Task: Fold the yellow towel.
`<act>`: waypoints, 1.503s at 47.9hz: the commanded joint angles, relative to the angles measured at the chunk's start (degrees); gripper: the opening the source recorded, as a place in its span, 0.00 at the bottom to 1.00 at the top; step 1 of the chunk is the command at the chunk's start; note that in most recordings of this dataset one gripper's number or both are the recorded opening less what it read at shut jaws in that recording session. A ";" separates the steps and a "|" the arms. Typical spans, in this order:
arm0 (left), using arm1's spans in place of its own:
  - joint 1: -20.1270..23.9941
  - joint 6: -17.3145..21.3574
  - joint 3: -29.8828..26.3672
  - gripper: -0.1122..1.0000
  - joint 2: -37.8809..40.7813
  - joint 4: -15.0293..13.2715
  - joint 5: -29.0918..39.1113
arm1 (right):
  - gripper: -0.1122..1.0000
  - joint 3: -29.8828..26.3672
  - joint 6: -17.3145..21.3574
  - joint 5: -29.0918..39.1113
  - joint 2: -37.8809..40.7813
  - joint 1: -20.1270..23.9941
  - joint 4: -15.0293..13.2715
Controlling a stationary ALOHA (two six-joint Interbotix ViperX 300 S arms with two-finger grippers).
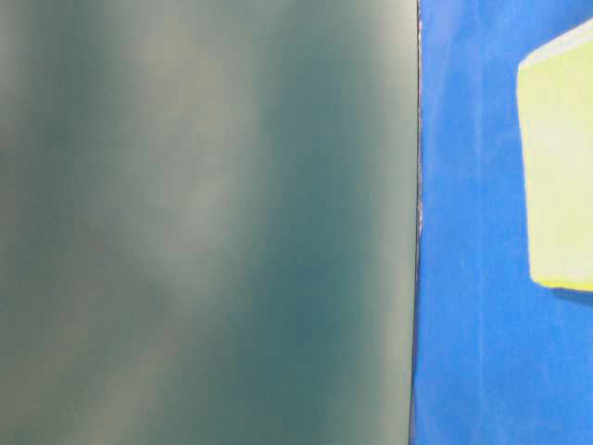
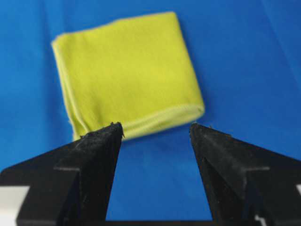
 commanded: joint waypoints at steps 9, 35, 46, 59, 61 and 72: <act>2.81 0.00 8.00 0.64 -9.23 0.00 -2.64 | 0.66 8.61 0.18 -9.93 -6.24 -4.48 -0.18; 2.99 0.00 14.24 0.64 -19.69 0.00 -1.76 | 0.65 14.24 0.09 -17.14 -9.67 -10.63 -0.18; 2.90 0.00 14.24 0.64 -19.78 0.00 -1.76 | 0.65 14.15 0.09 -17.14 -9.67 -10.63 -0.26; 2.99 0.00 14.24 0.64 -19.86 0.00 -1.76 | 0.65 14.06 0.00 -17.14 -9.93 -10.63 -0.18; 2.99 0.00 14.24 0.64 -19.78 0.00 -1.76 | 0.65 14.06 0.09 -17.14 -9.84 -10.63 -0.18; 2.99 0.00 14.24 0.64 -19.78 0.00 -1.67 | 0.65 14.06 0.09 -17.14 -9.84 -10.63 -0.18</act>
